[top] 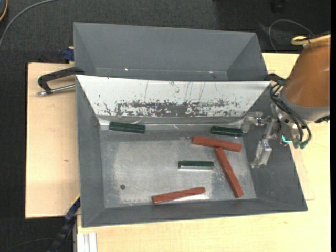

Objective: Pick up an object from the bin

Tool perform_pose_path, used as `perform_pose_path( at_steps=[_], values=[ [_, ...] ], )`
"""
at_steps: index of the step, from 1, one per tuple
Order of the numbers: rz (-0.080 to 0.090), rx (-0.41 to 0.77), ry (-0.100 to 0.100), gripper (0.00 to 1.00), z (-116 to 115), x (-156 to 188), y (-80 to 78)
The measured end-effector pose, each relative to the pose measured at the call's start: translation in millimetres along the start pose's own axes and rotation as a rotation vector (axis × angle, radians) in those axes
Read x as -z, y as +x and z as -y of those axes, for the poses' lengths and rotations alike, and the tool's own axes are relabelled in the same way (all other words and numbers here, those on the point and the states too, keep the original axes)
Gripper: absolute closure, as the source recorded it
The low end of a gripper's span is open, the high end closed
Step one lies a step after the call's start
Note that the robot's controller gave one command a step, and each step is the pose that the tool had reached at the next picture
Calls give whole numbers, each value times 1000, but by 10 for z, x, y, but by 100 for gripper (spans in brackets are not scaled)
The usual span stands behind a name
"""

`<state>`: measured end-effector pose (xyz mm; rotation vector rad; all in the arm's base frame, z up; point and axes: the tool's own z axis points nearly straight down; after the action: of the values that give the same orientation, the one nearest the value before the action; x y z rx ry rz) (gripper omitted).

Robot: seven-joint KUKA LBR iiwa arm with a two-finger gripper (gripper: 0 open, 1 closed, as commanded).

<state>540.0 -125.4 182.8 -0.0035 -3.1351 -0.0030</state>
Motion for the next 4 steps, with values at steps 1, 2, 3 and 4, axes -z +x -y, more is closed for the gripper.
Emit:
perform_pose_path(
  at_steps=[1,2,3,4],
  values=[
    [9,-126,-4,0,-852,-585,-503],
    [6,-328,-2,0,-1106,-647,-342],
    [5,-373,-1,0,-1249,-547,-53],
    [5,-475,-1,0,-1367,-1141,104]
  ],
)
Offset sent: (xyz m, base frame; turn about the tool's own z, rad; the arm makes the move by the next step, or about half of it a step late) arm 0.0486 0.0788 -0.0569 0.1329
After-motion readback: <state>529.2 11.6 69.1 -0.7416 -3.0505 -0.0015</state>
